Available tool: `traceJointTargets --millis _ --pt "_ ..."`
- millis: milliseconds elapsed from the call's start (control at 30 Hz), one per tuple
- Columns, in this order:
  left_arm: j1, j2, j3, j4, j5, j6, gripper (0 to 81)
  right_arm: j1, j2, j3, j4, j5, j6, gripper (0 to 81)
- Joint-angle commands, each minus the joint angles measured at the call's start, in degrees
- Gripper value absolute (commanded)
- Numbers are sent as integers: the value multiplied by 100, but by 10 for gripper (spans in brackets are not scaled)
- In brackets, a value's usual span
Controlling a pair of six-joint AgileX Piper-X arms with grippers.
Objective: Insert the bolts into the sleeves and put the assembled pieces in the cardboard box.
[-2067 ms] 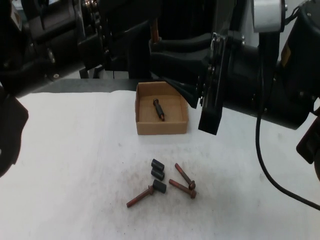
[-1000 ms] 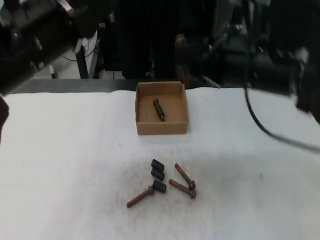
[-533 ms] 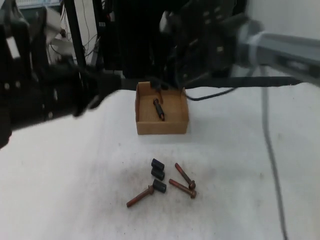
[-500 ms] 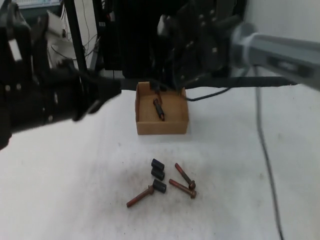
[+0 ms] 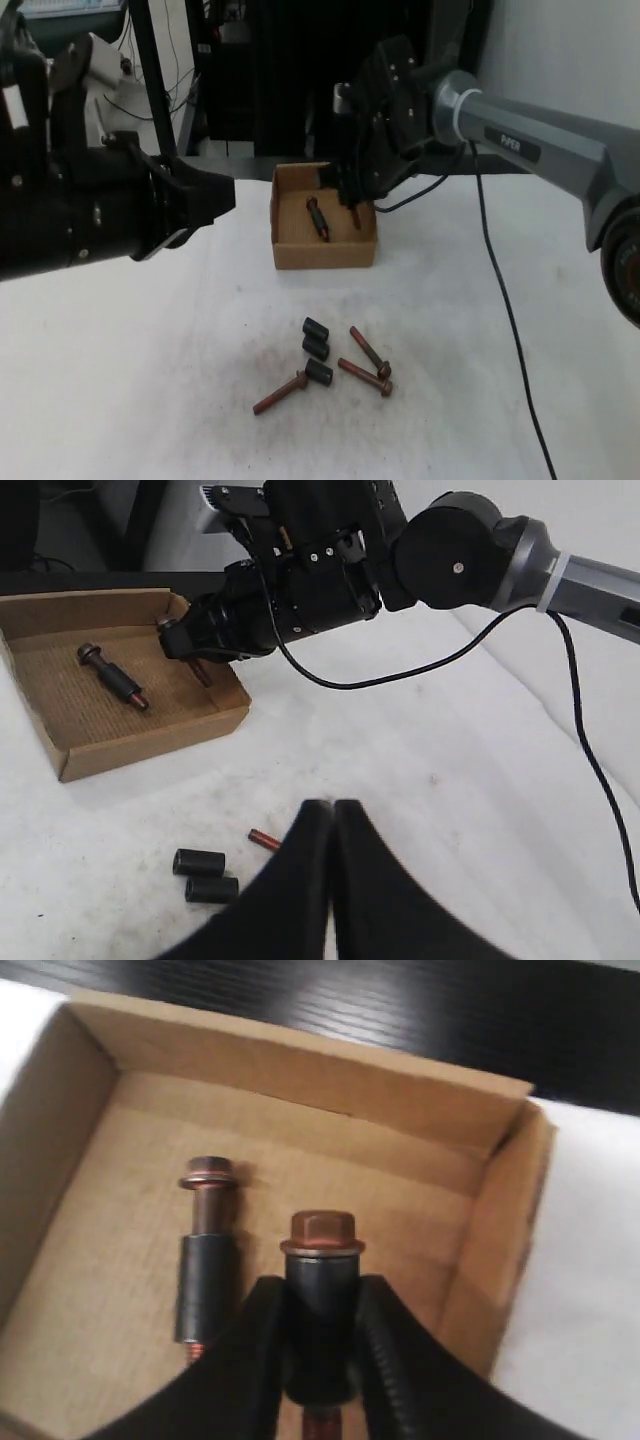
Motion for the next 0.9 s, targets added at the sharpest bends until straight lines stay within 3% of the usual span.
traceJointTargets --millis 0,167,233,333,500,567,733,867 --pt "12 -68 -32 23 -13 135 3 -35 -84 -92 -13 -98 -25 70" --pt "12 -68 -32 23 -13 135 3 -35 -84 -92 -13 -484 -75 312" --pt "12 -68 -32 23 60 135 3 -35 -84 -111 -13 -484 -75 347" --pt "12 -68 -32 117 198 135 3 -35 -130 -144 50 -464 -75 275" --pt "-82 -68 -32 575 322 486 3 -71 -416 -143 419 -467 -64 9" --pt "-225 -68 -32 867 126 922 3 -89 -608 -143 866 -581 -90 3" --pt "-955 65 -32 1575 -950 2190 3 -103 -1189 -95 2559 -2201 -1015 4" --pt "-1444 569 -32 1751 -1013 2272 3 -53 -1749 203 3456 -2269 -1730 4"
